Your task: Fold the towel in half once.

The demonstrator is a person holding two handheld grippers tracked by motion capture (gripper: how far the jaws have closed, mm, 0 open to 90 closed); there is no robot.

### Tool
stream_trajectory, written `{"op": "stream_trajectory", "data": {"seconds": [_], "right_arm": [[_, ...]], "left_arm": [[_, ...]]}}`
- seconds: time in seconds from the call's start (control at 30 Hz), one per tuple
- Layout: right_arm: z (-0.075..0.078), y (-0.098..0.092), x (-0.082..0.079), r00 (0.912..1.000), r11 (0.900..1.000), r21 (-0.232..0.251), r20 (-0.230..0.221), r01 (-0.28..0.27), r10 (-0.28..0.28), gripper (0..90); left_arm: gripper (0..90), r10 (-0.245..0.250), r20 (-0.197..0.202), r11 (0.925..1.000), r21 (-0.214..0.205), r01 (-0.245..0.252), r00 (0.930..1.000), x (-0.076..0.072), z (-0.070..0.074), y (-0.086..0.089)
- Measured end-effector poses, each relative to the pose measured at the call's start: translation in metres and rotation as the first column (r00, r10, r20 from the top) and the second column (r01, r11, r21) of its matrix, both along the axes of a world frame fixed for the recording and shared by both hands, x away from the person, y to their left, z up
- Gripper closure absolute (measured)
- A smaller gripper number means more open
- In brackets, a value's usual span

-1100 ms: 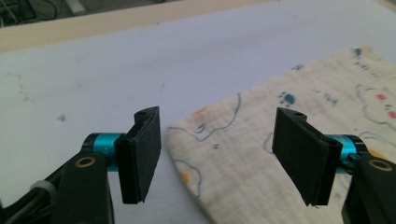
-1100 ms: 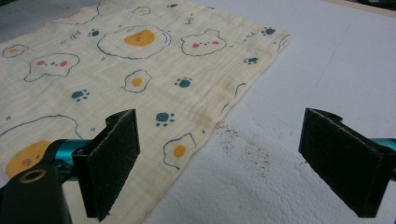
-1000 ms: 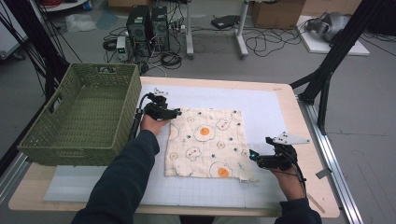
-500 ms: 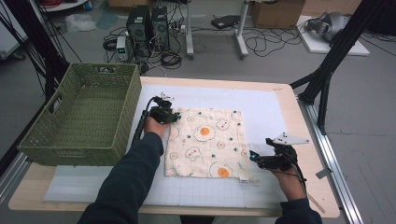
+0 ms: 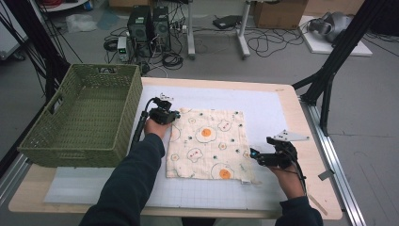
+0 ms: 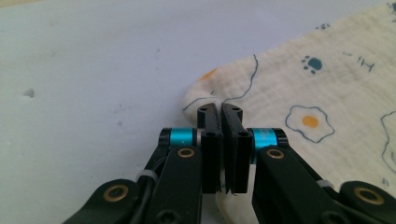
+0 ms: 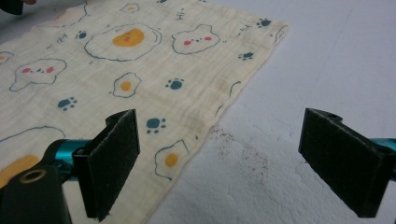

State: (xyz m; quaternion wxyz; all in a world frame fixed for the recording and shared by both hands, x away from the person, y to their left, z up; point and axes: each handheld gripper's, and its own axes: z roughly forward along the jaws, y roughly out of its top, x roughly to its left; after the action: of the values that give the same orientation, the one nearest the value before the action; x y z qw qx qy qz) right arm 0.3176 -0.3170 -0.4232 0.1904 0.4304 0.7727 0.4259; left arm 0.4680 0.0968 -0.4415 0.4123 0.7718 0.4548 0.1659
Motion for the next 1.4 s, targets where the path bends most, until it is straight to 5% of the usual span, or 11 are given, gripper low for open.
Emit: {"op": "stream_trajectory", "data": {"seconds": [0.33,0.6,0.83,1.1,1.23,1.4], "right_arm": [[0.001,0.011,0.050,0.9939,0.9996,0.000,-0.107,-0.029,0.029,17.9],[0.004,0.029,0.095,0.9955,0.9969,-0.067,-0.088,-0.042,0.036,34.4],[-0.003,0.043,0.125,0.9935,0.9921,-0.124,-0.114,-0.017,0.003,47.7],[-0.005,0.060,0.146,0.9910,0.9838,-0.176,-0.122,0.033,-0.055,43.4],[-0.013,0.063,0.148,0.9843,0.9769,-0.212,-0.166,0.024,-0.060,44.8],[-0.014,0.057,0.149,0.9799,0.9858,-0.161,-0.184,0.047,-0.077,58.2]], "left_arm": [[85.9,-0.004,0.008,0.9988,-0.049,0.004,1.0000,-0.002,0.002,0.005],[85.9,-0.005,0.017,0.9986,-0.052,0.006,0.9998,-0.002,0.001,0.006],[85.3,-0.005,0.031,0.9986,-0.052,0.006,0.9995,-0.004,0.005,0.006],[85.4,-0.009,0.023,0.9990,-0.043,0.010,0.9997,-0.005,0.007,0.009],[85.5,-0.012,0.015,0.9991,-0.040,0.012,0.9998,-0.004,0.006,0.012],[85.7,-0.017,0.009,0.9990,-0.042,0.017,0.9998,-0.005,0.006,0.013]]}}
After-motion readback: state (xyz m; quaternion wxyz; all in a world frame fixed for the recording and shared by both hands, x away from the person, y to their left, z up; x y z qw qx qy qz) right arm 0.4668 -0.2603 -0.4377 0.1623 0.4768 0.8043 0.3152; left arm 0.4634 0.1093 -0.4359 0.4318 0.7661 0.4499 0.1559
